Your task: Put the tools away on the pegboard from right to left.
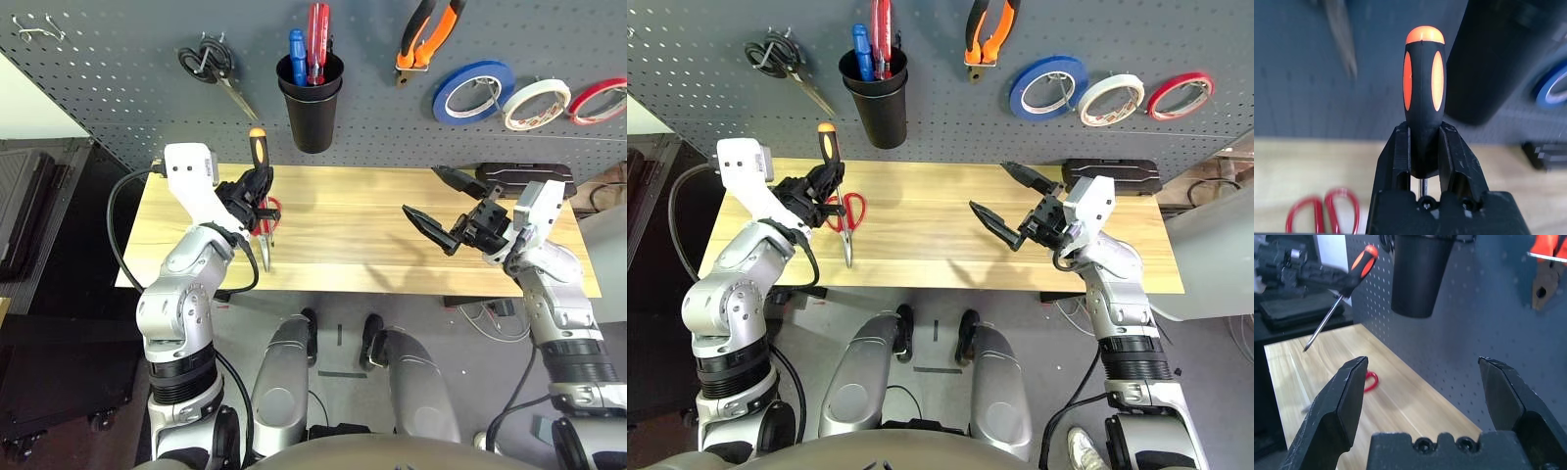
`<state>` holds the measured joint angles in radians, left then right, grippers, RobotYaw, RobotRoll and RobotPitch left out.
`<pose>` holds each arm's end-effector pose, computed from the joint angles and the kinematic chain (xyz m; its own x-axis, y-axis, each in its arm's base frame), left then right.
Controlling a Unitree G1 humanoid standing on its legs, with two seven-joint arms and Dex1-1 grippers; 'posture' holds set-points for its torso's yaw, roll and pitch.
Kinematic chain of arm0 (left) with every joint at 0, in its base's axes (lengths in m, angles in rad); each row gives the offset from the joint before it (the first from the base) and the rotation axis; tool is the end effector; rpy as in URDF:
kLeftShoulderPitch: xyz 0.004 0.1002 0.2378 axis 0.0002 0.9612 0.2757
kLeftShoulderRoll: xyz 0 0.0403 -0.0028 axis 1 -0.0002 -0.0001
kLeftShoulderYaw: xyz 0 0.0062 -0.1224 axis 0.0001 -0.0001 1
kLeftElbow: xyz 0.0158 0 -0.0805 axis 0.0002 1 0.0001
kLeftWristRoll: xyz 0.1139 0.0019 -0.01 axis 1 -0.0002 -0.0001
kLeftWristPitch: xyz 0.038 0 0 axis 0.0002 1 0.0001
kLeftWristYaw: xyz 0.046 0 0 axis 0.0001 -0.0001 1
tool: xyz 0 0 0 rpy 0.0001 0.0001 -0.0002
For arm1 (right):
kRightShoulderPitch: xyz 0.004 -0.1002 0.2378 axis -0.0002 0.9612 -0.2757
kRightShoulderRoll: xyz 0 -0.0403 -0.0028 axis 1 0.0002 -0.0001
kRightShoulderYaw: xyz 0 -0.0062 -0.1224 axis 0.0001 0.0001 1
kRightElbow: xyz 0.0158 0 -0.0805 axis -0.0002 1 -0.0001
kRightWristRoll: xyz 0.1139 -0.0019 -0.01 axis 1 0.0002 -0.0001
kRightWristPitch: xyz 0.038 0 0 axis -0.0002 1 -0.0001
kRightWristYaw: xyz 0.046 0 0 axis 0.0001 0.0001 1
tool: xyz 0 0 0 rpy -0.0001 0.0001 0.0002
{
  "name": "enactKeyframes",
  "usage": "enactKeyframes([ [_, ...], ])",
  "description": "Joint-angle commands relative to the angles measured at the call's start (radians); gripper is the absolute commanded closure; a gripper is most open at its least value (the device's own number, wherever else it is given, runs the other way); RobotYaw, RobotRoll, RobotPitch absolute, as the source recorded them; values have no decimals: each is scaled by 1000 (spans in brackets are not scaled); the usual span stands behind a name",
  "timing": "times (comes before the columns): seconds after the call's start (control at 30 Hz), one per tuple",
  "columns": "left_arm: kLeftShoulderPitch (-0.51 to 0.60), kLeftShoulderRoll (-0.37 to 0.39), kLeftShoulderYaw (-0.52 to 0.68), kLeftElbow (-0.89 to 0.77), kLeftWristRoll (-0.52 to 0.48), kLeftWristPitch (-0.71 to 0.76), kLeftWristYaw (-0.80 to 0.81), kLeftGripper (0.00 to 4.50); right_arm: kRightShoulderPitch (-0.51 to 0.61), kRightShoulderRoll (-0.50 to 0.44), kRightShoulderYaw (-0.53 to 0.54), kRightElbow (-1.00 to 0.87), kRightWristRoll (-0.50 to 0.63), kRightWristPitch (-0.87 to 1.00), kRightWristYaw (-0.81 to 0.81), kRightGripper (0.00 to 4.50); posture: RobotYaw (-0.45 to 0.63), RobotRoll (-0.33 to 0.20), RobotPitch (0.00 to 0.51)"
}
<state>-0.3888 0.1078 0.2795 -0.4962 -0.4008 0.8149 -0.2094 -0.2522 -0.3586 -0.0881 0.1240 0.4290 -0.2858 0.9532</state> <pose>0.2467 0.1826 0.1720 0.9433 -0.2949 0.1526 0.3221 0.9243 -0.2048 0.2654 -0.2331 0.0925 0.5562 0.7664 0.3213 -0.7104 0.6391 -0.2948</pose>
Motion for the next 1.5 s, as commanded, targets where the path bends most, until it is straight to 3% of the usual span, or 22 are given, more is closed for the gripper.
enactKeyframes([
  [0.03, -35, 20, 28, -9, -43, -3, 20, 3878, -9, 40, -15, 47, 20, -76, 10, 0, 188, 0, 223],
  [0.27, -135, 67, 78, 14, -107, 1, 53, 3878, -48, 141, -46, 126, 30, -231, -35, 0, 179, 0, 217],
  [0.77, -369, 113, 168, 67, -277, 4, 162, 3878, -49, 149, -23, 155, 7, -235, -45, 0, 178, 0, 218],
  [1.0, -513, 42, 167, 185, -267, -127, 267, 3878, -58, 149, -20, 176, -8, -244, -48, 0, 174, 0, 216],
  [1.3, -580, -70, 75, 399, -192, -351, 266, 3878, -82, 154, -5, 161, -24, -247, -71, 0, 110, 0, 211],
  [1.5, -595, -81, 24, 503, -154, -436, 225, 3878, -73, 158, 3, 143, -30, -247, -92, 0, 86, 0, 214],
])
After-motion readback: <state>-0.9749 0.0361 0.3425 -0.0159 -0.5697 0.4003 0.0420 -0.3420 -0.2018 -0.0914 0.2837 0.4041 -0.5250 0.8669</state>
